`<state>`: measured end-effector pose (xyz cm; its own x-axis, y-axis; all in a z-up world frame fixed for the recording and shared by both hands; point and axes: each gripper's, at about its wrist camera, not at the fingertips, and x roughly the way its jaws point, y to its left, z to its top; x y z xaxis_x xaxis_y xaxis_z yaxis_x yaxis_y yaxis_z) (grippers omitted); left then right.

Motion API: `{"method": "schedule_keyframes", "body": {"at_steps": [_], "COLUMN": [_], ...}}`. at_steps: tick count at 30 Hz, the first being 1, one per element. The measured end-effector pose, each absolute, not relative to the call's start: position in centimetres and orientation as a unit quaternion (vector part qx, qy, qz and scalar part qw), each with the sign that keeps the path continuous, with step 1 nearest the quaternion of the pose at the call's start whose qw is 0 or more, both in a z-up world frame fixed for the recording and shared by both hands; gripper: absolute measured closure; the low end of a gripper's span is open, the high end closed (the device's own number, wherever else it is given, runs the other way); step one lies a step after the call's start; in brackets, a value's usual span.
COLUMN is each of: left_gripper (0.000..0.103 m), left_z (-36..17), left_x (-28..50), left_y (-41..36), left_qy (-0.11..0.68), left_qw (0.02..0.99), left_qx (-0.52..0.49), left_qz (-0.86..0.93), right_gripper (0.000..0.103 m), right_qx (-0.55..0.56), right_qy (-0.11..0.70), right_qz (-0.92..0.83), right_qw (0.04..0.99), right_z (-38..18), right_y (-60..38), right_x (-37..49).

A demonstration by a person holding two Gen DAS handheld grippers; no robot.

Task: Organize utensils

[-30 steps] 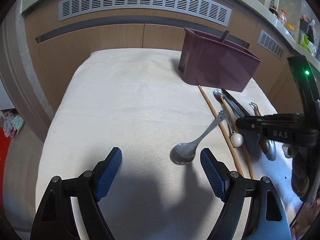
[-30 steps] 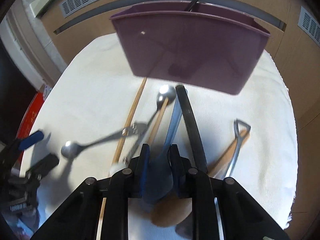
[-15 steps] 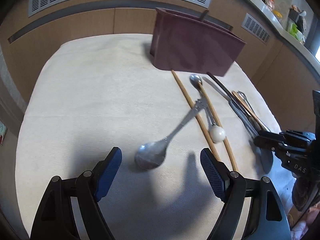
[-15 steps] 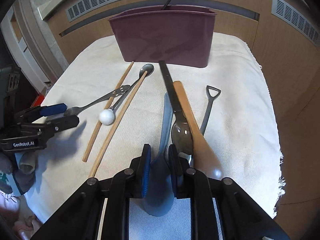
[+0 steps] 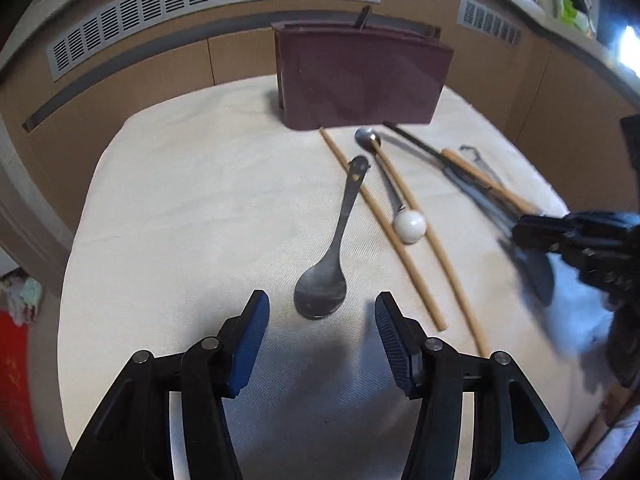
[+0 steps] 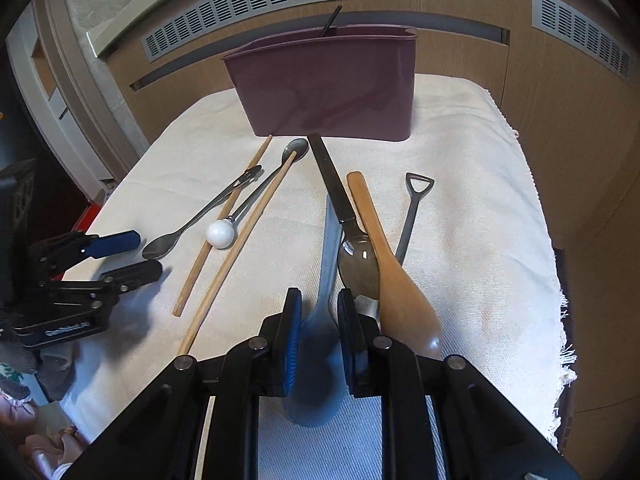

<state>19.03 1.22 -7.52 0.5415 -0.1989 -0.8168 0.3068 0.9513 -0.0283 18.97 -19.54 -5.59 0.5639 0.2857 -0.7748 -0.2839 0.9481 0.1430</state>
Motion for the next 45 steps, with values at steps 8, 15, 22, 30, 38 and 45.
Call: {"method": "schedule_keyframes", "body": {"at_steps": [8, 15, 22, 30, 38, 45], "left_gripper": [0.073, 0.073, 0.073, 0.074, 0.073, 0.074], "left_z": [-7.7, -2.9, -0.4, -0.3, -0.7, -0.4], "left_x": [20.0, 18.4, 19.9, 20.7, 21.5, 21.3], "left_y": [1.0, 2.8, 3.7, 4.5, 5.9, 5.7], "left_qy": [0.453, 0.372, 0.329, 0.32, 0.321, 0.317], "left_qw": [0.882, 0.924, 0.941, 0.943, 0.94, 0.941], "left_qx": [0.05, 0.028, 0.008, -0.017, -0.054, -0.055], "left_qz": [-0.121, -0.09, -0.079, -0.09, -0.102, -0.101], "right_gripper": [0.082, 0.079, 0.079, 0.079, 0.079, 0.082], "right_qx": [-0.01, -0.008, -0.034, -0.062, -0.094, -0.099], "right_qy": [0.421, 0.41, 0.399, 0.417, 0.423, 0.376], "right_qz": [0.147, 0.144, 0.184, 0.233, 0.199, 0.172], "right_qw": [0.895, 0.901, 0.898, 0.876, 0.879, 0.905], "right_z": [-5.0, -4.2, -3.1, -5.2, -7.1, -4.2], "right_y": [-20.0, -20.4, -17.0, -10.4, -8.3, -11.1], "right_x": [18.2, 18.2, 19.2, 21.1, 22.5, 20.4]}}
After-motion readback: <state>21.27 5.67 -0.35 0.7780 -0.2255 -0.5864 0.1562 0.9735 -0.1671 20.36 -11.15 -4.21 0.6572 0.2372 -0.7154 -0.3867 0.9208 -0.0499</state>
